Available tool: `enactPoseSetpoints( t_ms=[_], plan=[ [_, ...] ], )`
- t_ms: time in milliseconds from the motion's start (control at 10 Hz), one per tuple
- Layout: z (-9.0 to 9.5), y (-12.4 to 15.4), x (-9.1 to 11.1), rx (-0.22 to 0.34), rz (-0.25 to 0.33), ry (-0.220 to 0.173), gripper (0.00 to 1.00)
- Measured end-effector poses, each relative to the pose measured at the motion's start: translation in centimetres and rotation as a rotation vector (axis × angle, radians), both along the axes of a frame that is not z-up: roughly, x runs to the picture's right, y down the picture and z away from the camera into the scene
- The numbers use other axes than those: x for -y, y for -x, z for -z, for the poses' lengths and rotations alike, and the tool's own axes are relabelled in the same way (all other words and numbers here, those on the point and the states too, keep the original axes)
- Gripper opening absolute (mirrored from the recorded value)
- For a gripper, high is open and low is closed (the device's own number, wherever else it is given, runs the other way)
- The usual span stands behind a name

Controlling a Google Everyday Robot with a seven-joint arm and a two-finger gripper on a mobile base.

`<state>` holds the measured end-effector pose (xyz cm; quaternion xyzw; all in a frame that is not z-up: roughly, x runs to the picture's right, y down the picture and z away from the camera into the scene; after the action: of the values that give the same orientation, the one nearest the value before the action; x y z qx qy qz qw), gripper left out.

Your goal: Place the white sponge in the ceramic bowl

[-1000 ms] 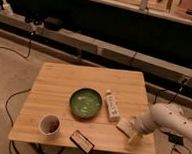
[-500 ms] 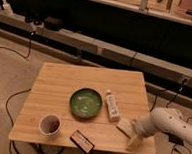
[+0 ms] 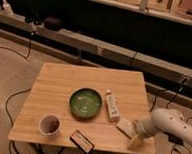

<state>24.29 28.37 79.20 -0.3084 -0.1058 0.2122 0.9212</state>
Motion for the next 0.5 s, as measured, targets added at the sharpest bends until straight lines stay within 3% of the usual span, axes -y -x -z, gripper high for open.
enactPoseSetpoints(
  t_ms=[500],
  plan=[
    [-0.25,0.39,0.07,0.014,0.009,0.007,0.12]
  ],
)
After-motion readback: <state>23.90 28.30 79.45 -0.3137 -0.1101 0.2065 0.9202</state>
